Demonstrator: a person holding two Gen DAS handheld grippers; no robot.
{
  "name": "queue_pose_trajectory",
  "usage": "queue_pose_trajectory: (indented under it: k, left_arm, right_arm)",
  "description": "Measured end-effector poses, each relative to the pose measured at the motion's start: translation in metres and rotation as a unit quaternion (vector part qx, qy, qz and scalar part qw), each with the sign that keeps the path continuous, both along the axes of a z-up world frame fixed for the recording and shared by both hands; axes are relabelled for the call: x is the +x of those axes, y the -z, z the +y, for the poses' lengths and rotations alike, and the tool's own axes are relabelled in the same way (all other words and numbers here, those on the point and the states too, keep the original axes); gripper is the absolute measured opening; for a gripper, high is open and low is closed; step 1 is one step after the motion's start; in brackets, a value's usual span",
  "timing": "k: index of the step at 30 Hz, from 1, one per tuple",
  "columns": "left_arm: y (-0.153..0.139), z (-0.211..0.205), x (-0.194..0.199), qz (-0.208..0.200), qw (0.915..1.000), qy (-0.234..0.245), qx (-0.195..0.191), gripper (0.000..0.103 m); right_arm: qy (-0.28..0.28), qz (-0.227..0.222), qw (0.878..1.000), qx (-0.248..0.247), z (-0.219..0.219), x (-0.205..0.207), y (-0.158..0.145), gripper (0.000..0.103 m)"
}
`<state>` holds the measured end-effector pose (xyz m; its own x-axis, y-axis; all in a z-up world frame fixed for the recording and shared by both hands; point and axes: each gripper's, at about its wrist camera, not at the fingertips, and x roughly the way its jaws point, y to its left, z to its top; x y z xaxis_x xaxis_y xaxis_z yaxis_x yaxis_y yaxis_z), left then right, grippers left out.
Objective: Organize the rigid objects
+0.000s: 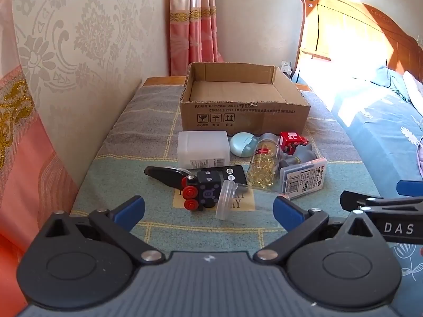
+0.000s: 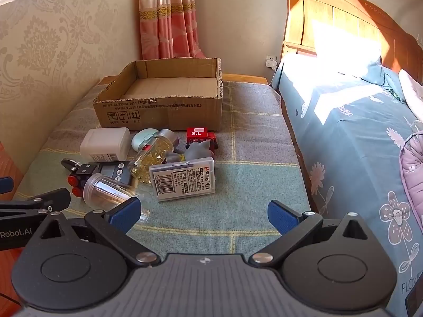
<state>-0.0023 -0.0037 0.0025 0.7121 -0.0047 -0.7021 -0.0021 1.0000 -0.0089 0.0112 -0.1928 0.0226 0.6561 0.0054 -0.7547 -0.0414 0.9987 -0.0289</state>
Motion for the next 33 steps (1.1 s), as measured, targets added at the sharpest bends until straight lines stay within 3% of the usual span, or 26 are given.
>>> queue_pose_trajectory:
  k: [33]
  left_arm:
    - [-0.0025, 0.0020, 0.0004, -0.002, 1.0000, 0.000, -0.004, 0.103]
  right_arm:
    - [-0.002, -0.007, 1.000, -0.005, 0.0005, 0.0001, -0.0030, 0.103]
